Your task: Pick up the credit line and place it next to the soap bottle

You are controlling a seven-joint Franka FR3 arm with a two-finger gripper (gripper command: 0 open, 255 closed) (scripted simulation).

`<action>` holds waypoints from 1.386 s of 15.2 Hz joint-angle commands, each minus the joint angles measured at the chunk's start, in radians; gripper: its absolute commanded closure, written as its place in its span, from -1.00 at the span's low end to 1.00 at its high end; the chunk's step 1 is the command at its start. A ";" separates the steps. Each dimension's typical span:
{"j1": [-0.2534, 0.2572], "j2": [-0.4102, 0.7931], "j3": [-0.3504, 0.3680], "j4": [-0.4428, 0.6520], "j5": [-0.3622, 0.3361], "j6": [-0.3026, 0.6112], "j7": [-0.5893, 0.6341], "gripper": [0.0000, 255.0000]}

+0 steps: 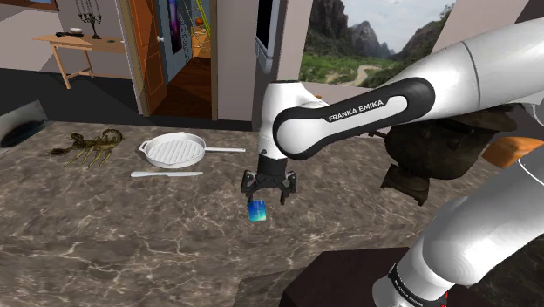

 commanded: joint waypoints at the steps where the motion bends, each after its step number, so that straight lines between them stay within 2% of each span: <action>1: 0.000 0.072 0.024 0.022 -0.008 0.050 0.058 -1.00; 9: 0.007 0.136 0.040 -0.028 -0.022 0.162 0.073 -1.00; 16: 0.007 0.136 0.040 -0.028 -0.022 0.162 0.073 -1.00; 17: 0.007 0.136 0.040 -0.028 -0.022 0.162 0.073 1.00; 21: 0.006 0.137 0.040 -0.028 -0.022 0.162 0.072 1.00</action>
